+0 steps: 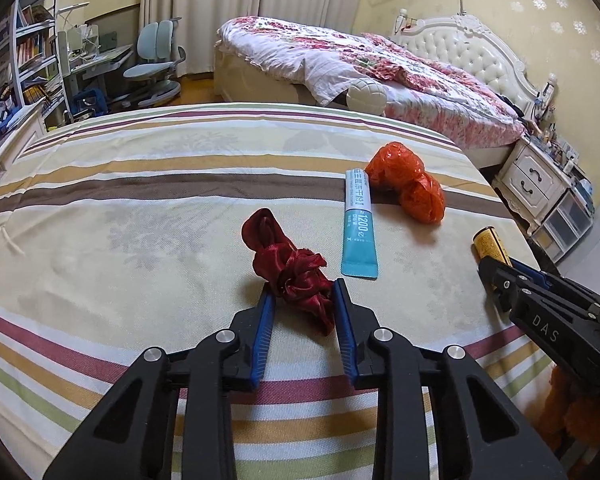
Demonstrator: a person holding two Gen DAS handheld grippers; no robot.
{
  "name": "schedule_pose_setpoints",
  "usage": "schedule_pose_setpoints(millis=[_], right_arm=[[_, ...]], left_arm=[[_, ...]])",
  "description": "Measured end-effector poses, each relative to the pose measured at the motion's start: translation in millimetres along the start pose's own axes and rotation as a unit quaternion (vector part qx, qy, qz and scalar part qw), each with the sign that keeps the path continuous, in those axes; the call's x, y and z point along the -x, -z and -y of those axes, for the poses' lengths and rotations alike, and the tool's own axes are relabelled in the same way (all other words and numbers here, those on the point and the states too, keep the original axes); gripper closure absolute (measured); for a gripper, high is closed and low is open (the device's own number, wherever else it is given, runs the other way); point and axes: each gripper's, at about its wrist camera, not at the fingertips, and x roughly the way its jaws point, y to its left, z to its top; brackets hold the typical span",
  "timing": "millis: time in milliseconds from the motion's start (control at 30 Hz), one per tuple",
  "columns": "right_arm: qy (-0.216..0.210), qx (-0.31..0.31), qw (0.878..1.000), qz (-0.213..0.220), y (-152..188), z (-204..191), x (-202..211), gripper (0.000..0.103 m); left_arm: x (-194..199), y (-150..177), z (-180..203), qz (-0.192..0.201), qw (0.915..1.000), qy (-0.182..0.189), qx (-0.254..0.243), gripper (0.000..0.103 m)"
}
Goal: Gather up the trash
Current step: 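Carry the red cloth and gold can over the black bin and open both grippers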
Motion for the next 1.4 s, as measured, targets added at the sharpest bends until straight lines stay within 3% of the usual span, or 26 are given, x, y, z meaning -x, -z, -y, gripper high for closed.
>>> schedule_pose_setpoints(millis=[400,700,1067,1400], right_arm=[[0.000,-0.005,1.000,0.009,11,3,18,0.080],[0.016,-0.023,0.999,0.034,16,24,46,0.080],[0.073,-0.079,0.992,0.059,24,96,74,0.080],[0.116,-0.133,0.982,0.063,32,167,78,0.080]], left_arm=[[17,3,11,0.018,0.9997,0.018,-0.007,0.074],[32,1,50,0.037,0.9972,0.049,-0.041,0.074],[30,0,135,0.048,0.9872,0.111,-0.105,0.074],[11,1,208,0.042,0.9773,0.139,-0.155,0.074]])
